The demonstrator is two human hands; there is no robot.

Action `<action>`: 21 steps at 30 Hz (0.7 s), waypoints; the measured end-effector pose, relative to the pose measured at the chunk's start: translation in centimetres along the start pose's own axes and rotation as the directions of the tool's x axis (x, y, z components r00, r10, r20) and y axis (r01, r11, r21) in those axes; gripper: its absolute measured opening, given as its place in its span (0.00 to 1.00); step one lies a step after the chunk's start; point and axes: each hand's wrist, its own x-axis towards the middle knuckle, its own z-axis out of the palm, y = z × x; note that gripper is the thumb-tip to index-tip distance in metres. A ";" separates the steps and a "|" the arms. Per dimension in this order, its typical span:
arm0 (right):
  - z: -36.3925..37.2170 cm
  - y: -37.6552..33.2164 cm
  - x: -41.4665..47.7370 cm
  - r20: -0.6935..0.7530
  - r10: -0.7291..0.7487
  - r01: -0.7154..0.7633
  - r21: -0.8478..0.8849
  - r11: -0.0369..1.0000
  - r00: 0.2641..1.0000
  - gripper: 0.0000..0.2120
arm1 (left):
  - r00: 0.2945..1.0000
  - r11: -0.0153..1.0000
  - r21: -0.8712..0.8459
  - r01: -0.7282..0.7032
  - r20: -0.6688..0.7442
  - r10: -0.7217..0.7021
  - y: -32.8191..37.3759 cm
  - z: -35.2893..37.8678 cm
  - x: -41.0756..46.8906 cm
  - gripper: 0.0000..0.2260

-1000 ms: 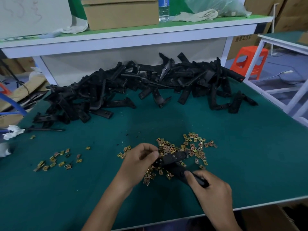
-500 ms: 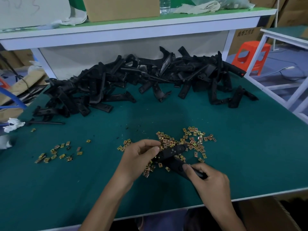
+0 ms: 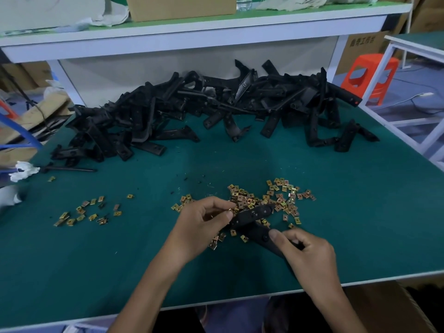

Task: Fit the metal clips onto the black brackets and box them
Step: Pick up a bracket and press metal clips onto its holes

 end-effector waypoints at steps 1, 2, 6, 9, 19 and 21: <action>0.0 0.0 0.1 0.016 0.012 -0.012 0.006 1.000 1.000 0.15 | 1.000 1.000 0.023 -0.007 0.007 0.007 0.1 -0.1 0.1 0.09; -0.1 0.0 0.2 0.028 0.027 -0.027 0.019 0.999 0.999 0.13 | 1.000 0.999 0.030 -0.010 0.013 0.010 0.2 -0.2 0.3 0.08; -0.3 -0.3 0.4 0.037 0.042 -0.046 0.095 0.994 0.998 0.15 | 0.999 0.999 -0.046 0.028 0.042 -0.026 0.5 -0.4 0.7 0.09; -0.4 -0.3 0.4 0.050 0.049 -0.055 0.114 0.992 0.998 0.17 | 0.997 0.997 -0.059 0.044 0.064 -0.040 0.4 -0.5 0.7 0.12; -0.5 0.2 0.9 0.081 0.076 -0.087 0.142 0.986 0.994 0.25 | 0.993 0.986 0.157 -0.063 0.109 0.046 0.5 -0.2 0.2 0.12; -0.5 0.3 0.9 0.069 0.077 -0.086 0.144 0.986 0.995 0.27 | 0.989 0.933 0.328 -0.146 0.066 0.131 0.3 0.3 -0.2 0.17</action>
